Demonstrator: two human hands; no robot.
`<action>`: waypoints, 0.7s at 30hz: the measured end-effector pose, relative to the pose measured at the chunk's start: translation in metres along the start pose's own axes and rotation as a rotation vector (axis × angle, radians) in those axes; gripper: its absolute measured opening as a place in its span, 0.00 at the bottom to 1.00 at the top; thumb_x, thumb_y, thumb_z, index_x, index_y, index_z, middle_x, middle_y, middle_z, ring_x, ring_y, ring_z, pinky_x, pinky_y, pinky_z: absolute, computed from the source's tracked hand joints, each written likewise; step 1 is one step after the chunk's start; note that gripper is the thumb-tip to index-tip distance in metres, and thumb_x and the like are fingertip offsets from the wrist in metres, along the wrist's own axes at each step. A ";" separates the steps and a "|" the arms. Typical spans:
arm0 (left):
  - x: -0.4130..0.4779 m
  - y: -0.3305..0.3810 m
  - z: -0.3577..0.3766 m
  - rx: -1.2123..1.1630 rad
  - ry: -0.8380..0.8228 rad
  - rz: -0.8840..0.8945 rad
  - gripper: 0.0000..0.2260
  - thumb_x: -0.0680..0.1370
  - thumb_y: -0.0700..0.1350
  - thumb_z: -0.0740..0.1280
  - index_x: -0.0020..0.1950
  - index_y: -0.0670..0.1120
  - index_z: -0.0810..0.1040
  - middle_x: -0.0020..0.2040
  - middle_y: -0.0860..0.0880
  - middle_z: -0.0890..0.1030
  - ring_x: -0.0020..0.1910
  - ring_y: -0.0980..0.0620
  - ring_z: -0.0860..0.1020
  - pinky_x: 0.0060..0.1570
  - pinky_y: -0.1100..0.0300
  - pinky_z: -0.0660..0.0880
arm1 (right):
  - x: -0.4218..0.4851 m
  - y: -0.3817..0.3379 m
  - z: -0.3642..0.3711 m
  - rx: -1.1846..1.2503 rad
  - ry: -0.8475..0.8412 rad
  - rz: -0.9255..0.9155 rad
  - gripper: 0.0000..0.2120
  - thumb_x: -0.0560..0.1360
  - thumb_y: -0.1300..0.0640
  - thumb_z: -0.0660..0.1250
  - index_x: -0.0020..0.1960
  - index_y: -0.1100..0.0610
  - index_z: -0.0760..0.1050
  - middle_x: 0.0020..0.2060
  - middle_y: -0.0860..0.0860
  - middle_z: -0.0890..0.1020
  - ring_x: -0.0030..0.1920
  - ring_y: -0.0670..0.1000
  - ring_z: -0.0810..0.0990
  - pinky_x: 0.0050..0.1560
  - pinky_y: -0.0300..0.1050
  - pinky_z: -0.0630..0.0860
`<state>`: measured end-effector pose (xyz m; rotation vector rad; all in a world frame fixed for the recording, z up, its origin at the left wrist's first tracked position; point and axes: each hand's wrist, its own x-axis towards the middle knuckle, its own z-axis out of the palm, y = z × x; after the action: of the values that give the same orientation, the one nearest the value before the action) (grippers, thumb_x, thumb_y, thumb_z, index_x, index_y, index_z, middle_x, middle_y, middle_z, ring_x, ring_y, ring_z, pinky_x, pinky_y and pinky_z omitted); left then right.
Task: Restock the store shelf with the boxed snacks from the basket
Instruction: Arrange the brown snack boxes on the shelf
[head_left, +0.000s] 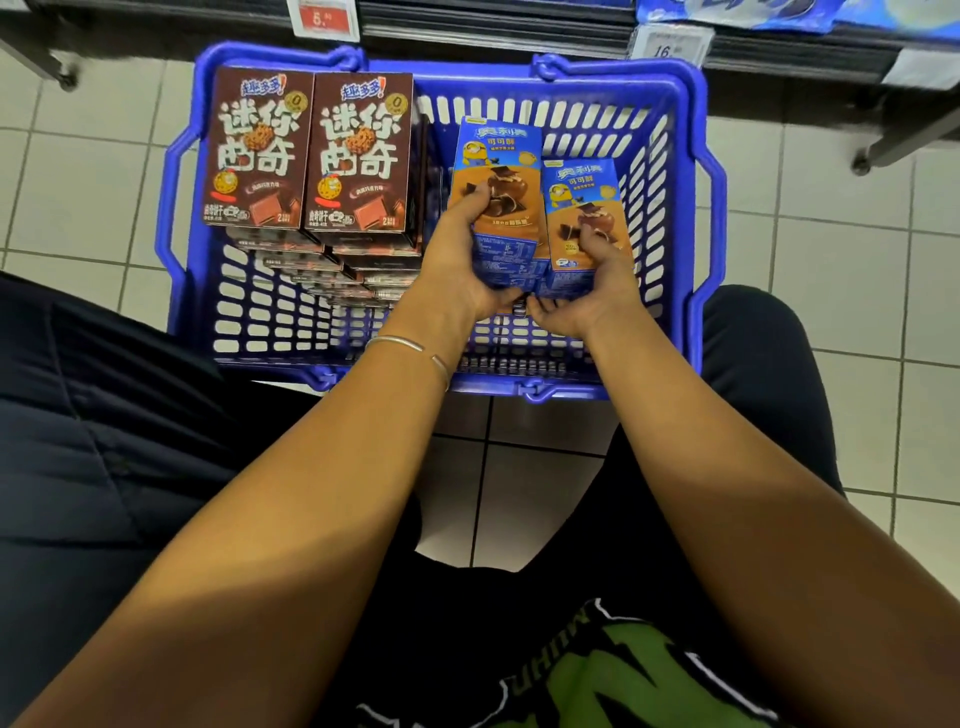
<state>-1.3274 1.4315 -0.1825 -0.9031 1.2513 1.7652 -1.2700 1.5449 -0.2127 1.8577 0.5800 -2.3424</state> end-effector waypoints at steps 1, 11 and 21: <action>-0.001 0.001 0.002 0.020 0.009 0.007 0.15 0.81 0.55 0.70 0.61 0.46 0.83 0.57 0.42 0.87 0.54 0.40 0.86 0.59 0.42 0.81 | -0.002 0.000 0.000 -0.004 -0.001 -0.002 0.17 0.73 0.47 0.74 0.55 0.57 0.80 0.51 0.55 0.85 0.47 0.56 0.83 0.53 0.52 0.76; -0.022 -0.001 0.006 0.133 0.074 -0.023 0.10 0.80 0.55 0.70 0.46 0.49 0.81 0.31 0.49 0.85 0.24 0.49 0.83 0.29 0.57 0.80 | -0.017 0.002 0.002 0.033 0.000 -0.058 0.13 0.69 0.45 0.74 0.47 0.51 0.81 0.46 0.48 0.87 0.43 0.52 0.84 0.42 0.42 0.77; -0.069 0.031 0.020 0.009 0.093 0.085 0.25 0.74 0.55 0.76 0.68 0.47 0.80 0.58 0.47 0.87 0.56 0.47 0.86 0.45 0.57 0.80 | -0.095 -0.013 0.030 0.119 -0.057 -0.275 0.25 0.73 0.42 0.70 0.65 0.55 0.81 0.55 0.55 0.86 0.58 0.59 0.84 0.56 0.53 0.82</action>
<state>-1.3262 1.4309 -0.1044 -0.9490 1.3743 1.8004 -1.2776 1.5314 -0.1132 1.8563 0.7477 -2.6470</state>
